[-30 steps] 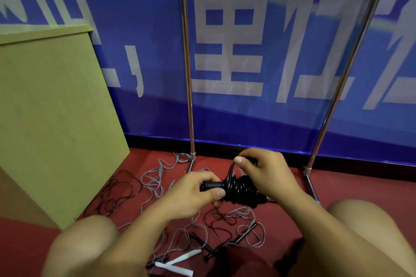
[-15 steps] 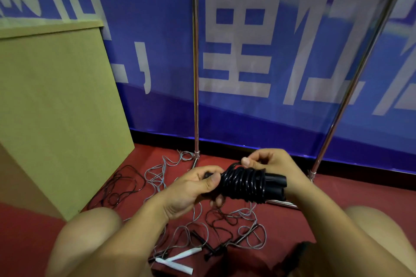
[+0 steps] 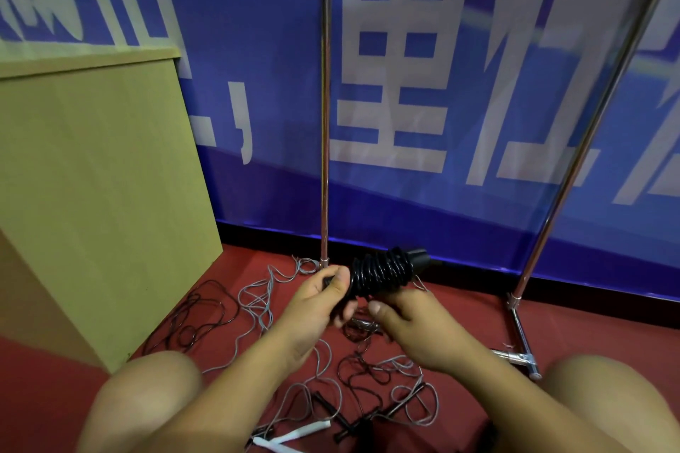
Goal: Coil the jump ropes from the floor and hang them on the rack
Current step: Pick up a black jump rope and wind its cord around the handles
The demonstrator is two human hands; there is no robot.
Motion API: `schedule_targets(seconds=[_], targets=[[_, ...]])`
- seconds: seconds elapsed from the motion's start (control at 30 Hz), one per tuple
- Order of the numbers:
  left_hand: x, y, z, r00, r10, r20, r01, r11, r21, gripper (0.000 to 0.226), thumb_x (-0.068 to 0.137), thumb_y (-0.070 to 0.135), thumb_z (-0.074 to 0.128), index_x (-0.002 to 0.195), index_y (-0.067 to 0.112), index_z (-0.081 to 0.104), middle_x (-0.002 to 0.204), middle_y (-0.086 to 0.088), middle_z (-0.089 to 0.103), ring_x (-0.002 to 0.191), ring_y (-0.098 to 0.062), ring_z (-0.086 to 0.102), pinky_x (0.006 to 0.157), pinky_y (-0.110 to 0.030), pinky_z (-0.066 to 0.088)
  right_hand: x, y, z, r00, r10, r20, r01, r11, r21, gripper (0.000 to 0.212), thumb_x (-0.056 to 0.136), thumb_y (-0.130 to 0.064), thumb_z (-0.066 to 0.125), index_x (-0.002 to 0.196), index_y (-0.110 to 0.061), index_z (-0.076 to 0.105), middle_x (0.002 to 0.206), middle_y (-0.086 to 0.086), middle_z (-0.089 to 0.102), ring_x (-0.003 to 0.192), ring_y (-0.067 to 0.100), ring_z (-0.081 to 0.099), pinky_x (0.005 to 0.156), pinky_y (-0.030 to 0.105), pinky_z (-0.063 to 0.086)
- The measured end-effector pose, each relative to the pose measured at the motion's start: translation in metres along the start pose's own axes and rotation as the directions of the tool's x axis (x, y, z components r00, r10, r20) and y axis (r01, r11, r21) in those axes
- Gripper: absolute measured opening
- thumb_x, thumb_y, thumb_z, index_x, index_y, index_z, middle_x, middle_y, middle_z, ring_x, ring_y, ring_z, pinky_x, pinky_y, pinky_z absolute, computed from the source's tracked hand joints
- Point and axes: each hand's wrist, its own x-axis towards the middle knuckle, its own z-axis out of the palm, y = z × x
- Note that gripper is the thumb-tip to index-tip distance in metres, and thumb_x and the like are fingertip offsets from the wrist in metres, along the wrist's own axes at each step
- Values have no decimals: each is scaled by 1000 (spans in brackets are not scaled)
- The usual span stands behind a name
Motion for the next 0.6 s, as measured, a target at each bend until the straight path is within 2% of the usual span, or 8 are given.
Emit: schedule_targets(seconds=[0.13,0.2,0.27,0.33,0.37,0.43,0.5,0.6], targets=[[5,-7,-2,989,19,-144,0,992,129,54,94,49,48,114,0,57,56,1,47,50,-9,38,52,-22,34,-4,-4,2,996,-70,59,73,996,-47,17,96,-35,56,95,-19,62,69,-4,59,62,8,49,59,22,38],[6,-11,-2,982,40,-182,-3,980,198,48,98,49,47,110,3,58,56,3,46,53,-11,38,56,-26,35,-5,-6,1,990,-113,80,118,991,-61,16,96,-32,56,104,-20,64,74,-8,60,66,7,51,60,15,36],[7,-16,-4,975,73,-211,-16,965,261,53,93,63,50,101,11,60,57,6,47,55,-12,40,60,-32,35,-7,-8,1,986,-129,108,138,988,-76,16,97,-30,56,105,-19,64,73,-13,57,63,2,49,59,11,35],[9,-23,-6,966,109,-233,-20,934,355,52,83,73,49,89,22,58,57,10,49,55,-12,42,61,-36,37,-9,-7,3,981,-142,134,154,984,-86,16,96,-29,54,105,-18,63,75,-10,58,62,3,48,60,13,36],[10,-25,-7,961,135,-240,-24,909,416,51,80,75,47,86,25,56,58,11,51,56,-12,45,62,-38,39,-9,-7,3,977,-153,148,168,981,-100,16,96,-30,54,104,-18,62,77,-7,60,64,7,47,63,20,40],[11,-28,-8,950,186,-250,-20,838,546,52,79,75,42,86,25,55,63,10,55,60,-12,51,65,-40,46,-10,-7,2,971,-174,166,195,974,-120,13,95,-29,53,100,-19,60,77,-7,60,66,9,46,67,28,40],[10,-29,-8,946,209,-248,-11,784,621,53,82,76,40,89,25,53,68,7,58,68,-15,57,71,-42,49,-10,-7,-2,969,-187,163,210,968,-135,9,96,-28,53,95,-22,59,77,-7,60,67,12,47,66,27,37],[11,-28,-8,949,206,-240,24,710,704,37,95,59,46,93,22,51,68,7,55,66,-14,55,66,-37,46,-10,-6,-6,972,-216,90,229,957,-178,10,96,-32,53,99,-28,61,90,-4,68,82,17,57,66,25,36]])
